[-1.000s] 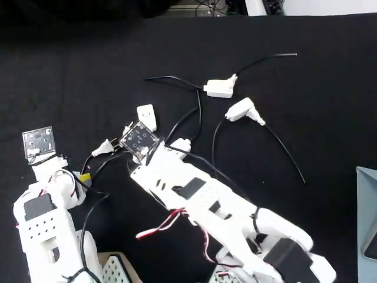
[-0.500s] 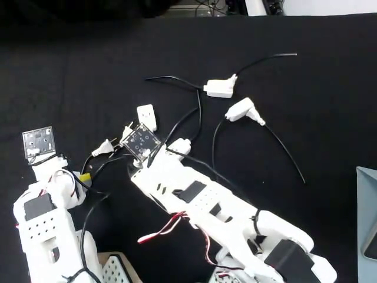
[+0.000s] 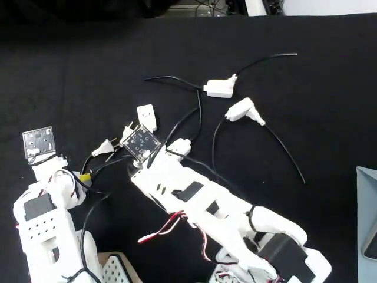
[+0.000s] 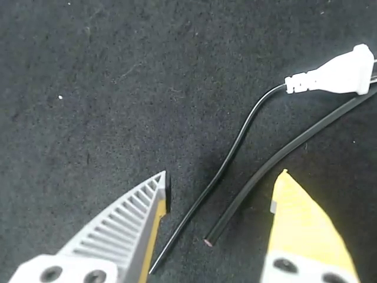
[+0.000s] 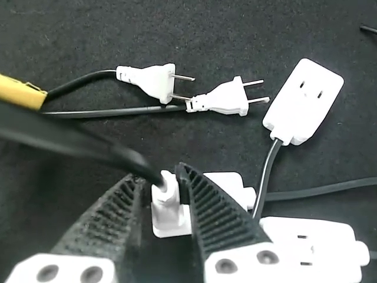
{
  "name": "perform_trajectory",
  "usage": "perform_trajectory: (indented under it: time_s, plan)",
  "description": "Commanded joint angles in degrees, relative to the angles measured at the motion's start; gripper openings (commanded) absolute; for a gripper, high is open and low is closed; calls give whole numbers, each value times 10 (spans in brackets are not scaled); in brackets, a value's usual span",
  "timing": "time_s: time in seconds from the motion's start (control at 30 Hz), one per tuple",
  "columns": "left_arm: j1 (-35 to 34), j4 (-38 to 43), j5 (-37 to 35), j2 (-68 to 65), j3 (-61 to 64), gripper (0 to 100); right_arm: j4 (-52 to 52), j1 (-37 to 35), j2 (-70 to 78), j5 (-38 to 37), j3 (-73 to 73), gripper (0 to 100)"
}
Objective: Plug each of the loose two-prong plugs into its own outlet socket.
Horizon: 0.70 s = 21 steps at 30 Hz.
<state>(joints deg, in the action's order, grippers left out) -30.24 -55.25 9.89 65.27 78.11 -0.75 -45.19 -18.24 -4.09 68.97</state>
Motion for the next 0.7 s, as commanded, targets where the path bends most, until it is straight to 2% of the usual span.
perform_trajectory:
  time_s: [0.0, 0.27, 0.5, 0.67]
  plan:
    - [-5, 11, -6, 6, -5, 285, -4, 11, 5, -12, 0, 11]
    - [-5, 11, -6, 8, -7, 285, 3, 11, 7, -22, 16, 11]
    - [-5, 11, 10, 8, -11, 285, 163, 13, 72, -19, -95, 11]
    - [-5, 11, 60, 8, 8, 285, 193, 13, 92, -23, -122, 11]
